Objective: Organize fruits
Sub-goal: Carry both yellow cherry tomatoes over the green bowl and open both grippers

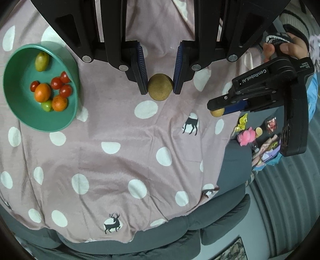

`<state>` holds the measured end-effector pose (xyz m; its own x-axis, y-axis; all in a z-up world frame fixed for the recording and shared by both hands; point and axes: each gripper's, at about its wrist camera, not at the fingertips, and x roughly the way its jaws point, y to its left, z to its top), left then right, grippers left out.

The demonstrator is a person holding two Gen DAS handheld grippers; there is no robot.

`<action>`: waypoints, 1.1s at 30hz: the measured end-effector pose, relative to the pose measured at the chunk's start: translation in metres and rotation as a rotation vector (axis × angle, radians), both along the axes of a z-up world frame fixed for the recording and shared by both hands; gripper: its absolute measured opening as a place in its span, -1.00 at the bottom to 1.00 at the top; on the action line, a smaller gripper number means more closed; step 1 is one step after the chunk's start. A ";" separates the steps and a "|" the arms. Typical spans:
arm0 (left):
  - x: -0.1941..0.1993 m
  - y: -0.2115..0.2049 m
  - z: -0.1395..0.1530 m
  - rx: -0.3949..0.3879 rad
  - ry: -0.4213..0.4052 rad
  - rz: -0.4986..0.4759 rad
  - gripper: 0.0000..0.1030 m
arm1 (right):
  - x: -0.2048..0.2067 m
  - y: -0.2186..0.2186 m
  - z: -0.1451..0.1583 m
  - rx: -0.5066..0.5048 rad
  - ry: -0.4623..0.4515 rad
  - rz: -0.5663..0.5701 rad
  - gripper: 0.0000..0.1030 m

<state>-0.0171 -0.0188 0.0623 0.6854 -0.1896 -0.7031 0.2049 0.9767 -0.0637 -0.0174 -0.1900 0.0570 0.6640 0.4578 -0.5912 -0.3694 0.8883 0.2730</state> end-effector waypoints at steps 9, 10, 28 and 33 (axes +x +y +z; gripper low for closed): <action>-0.004 -0.022 0.009 0.024 -0.021 -0.037 -0.52 | -0.015 -0.019 0.009 0.022 -0.036 -0.031 -0.47; -0.004 -0.026 0.010 0.028 -0.023 -0.043 -0.52 | -0.016 -0.022 0.009 0.026 -0.038 -0.038 -0.47; 0.025 -0.117 0.008 0.057 -0.017 -0.225 -0.52 | -0.015 -0.098 -0.002 0.054 -0.022 -0.229 -0.47; 0.038 -0.156 0.004 0.061 -0.009 -0.309 -0.52 | -0.011 -0.124 -0.010 0.054 -0.008 -0.299 -0.47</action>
